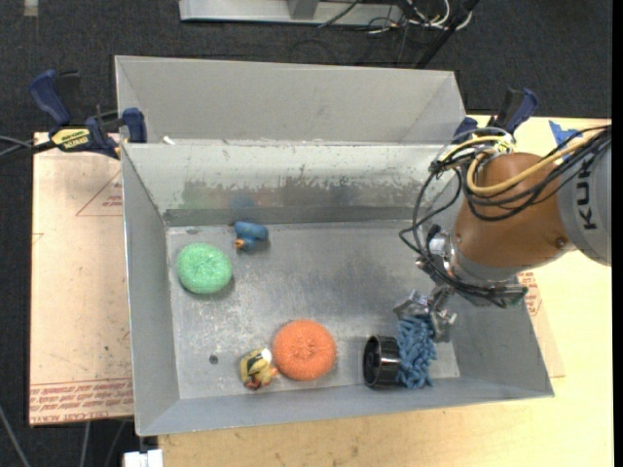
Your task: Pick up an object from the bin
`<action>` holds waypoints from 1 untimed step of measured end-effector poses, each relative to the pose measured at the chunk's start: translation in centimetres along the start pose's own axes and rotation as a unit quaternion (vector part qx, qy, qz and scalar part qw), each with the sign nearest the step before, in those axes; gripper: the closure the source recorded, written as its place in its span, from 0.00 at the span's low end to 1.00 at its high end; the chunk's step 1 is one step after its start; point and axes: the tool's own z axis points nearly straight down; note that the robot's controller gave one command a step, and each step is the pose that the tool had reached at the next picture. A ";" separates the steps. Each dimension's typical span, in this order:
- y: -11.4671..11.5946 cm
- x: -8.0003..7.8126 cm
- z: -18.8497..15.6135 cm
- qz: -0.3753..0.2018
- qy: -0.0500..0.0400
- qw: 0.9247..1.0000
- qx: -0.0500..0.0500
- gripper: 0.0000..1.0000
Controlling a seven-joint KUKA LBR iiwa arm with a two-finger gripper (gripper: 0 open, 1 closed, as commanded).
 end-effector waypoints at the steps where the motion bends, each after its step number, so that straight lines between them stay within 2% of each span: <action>1: 0.0 0.0 -2.0 0.001 -0.001 1.000 0.001 1.00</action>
Offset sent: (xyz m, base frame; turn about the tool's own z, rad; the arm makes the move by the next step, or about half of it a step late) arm 0.0001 0.0000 0.0301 0.0000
